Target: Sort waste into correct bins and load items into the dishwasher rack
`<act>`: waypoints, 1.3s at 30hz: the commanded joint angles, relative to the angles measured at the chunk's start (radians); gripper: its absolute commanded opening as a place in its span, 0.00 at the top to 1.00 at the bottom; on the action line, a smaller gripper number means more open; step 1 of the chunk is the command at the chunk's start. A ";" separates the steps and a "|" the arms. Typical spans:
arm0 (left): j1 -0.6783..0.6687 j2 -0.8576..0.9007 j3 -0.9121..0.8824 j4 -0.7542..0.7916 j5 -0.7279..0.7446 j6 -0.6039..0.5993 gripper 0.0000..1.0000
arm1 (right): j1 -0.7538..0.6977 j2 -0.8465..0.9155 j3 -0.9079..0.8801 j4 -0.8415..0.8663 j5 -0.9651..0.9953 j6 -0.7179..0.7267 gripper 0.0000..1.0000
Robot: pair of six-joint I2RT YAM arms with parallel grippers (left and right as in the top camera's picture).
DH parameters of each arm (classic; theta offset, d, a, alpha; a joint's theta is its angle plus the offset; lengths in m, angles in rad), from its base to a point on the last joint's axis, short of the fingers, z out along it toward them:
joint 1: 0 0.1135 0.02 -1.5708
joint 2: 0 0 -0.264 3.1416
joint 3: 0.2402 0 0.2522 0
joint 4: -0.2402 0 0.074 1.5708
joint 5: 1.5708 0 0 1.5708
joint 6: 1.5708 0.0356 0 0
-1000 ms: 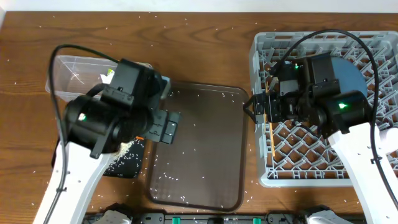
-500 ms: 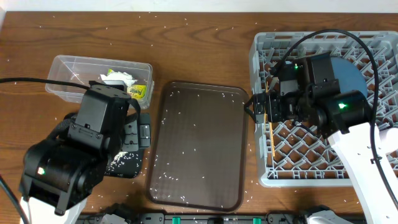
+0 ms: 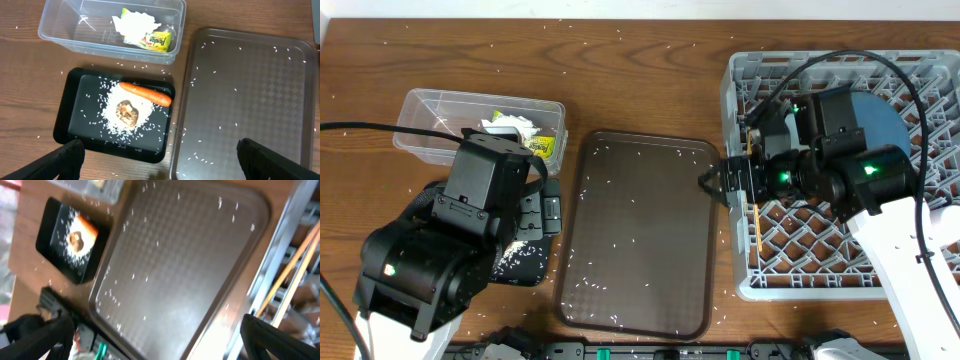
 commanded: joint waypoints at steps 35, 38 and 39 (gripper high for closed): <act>0.002 0.000 -0.001 0.000 -0.016 -0.016 0.02 | -0.144 -1.057 -0.491 0.192 0.406 -0.445 0.01; 0.002 0.000 -0.001 0.000 -0.016 -0.016 0.02 | -0.156 -1.130 -0.661 0.329 0.402 -0.407 0.01; 0.002 0.000 -0.001 0.000 -0.016 -0.016 0.02 | -0.160 -1.155 -0.719 0.378 0.402 -0.390 0.01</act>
